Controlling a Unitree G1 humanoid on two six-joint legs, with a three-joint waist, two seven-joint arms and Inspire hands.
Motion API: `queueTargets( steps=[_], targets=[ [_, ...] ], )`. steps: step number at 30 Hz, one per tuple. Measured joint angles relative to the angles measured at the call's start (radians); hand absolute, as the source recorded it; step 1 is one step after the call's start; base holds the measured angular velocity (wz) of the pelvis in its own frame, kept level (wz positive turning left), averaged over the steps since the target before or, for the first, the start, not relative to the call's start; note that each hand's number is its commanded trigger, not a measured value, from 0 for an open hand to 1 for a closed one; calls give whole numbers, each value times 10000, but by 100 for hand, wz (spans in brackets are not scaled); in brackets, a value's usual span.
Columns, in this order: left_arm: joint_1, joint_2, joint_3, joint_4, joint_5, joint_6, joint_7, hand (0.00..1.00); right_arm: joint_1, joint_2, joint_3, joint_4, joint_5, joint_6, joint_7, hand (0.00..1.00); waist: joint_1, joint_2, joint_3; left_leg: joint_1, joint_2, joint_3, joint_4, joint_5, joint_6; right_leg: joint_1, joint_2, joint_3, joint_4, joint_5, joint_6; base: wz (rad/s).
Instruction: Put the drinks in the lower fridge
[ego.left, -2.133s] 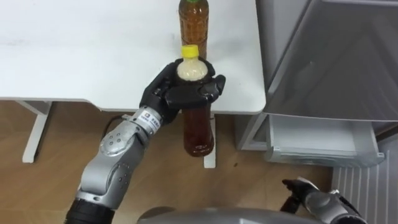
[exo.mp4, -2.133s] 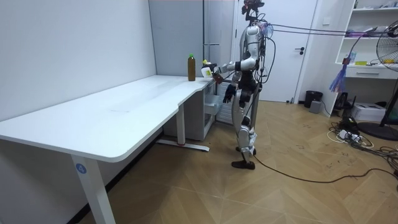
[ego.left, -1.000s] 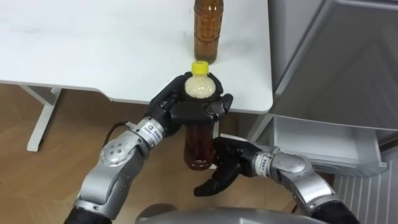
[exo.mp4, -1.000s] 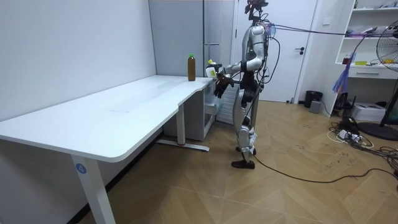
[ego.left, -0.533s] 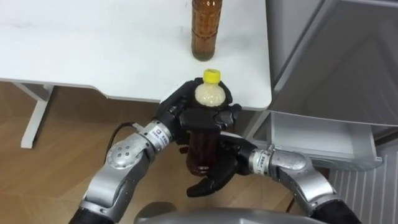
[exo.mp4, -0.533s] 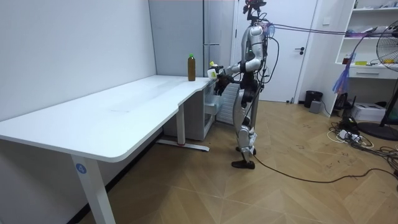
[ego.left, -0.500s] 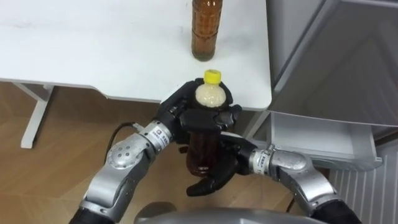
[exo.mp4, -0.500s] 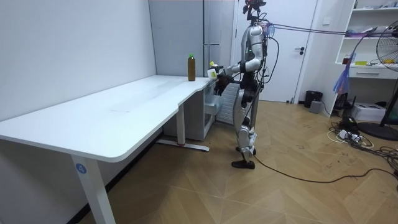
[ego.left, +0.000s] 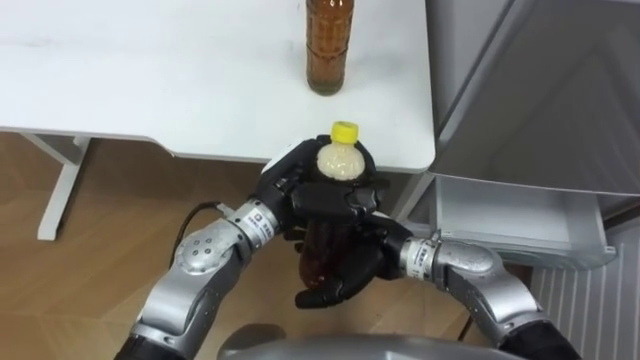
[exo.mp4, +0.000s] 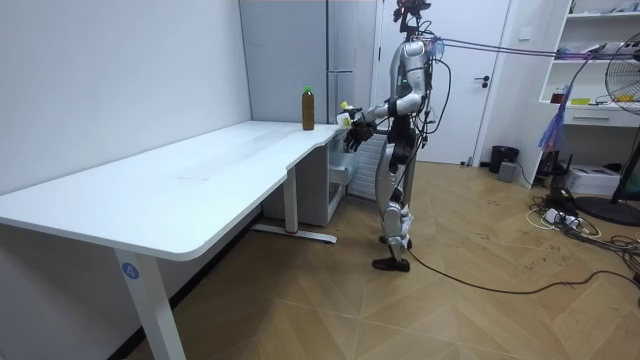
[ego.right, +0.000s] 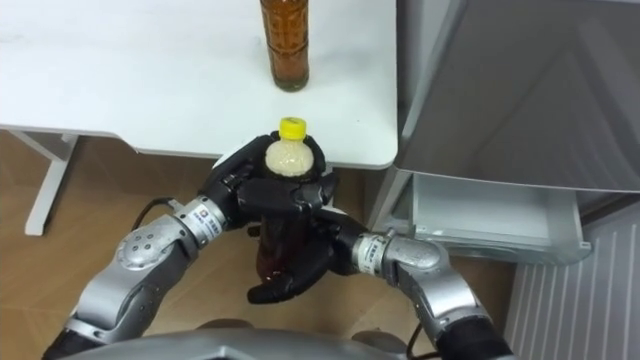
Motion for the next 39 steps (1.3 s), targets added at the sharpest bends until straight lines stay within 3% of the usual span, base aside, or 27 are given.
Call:
queueTargets(
  steps=[1,3,4,21,25,27,28,29,39],
  targets=[
    [0,0,2,-1,-1,-1,-13,100,2,-6,8,3,77,11,0,0,-2,2,0,2,0,2,1,0,1,0,1,6,1,0,0,0],
    [-2,-4,6,-1,-7,-29,-14,100,3,-6,13,15,229,27,-6,94,-9,11,0,14,1,2,1,1,1,1,4,29,1,1,-1,0],
    [-2,-4,6,-1,-7,-34,-13,100,4,-6,13,15,243,27,-7,100,-10,17,1,16,1,2,1,1,1,1,6,39,1,1,-1,0],
    [0,-52,61,12,-200,-80,166,100,55,-39,-1,14,384,-10,145,100,-222,127,41,30,10,2,-43,0,1,-6,23,73,8,9,-14,0],
    [-1,-134,98,12,-207,-82,174,84,63,-58,-11,14,563,-12,128,100,-220,144,31,34,9,2,-61,0,1,-14,22,74,6,9,-14,0],
    [-1,-154,107,14,-207,-82,191,57,63,-60,-16,14,579,-13,128,100,-222,143,31,34,7,4,-60,1,1,-18,20,76,2,9,-13,0],
    [-1,-154,112,14,-207,-82,195,33,63,-61,-16,14,583,-13,128,100,-222,143,31,35,7,5,-60,0,1,-18,19,76,0,9,-13,0],
    [-1,-155,120,14,-205,-82,217,0,63,-60,-12,14,593,-12,128,100,-223,142,31,36,5,5,-60,1,1,-18,18,78,-2,9,-13,0],
    [0,-154,199,0,-195,-85,206,0,114,-202,-32,14,578,18,105,100,-215,108,20,97,3,13,-60,2,2,4,22,132,5,8,-13,-1]
  ],
)
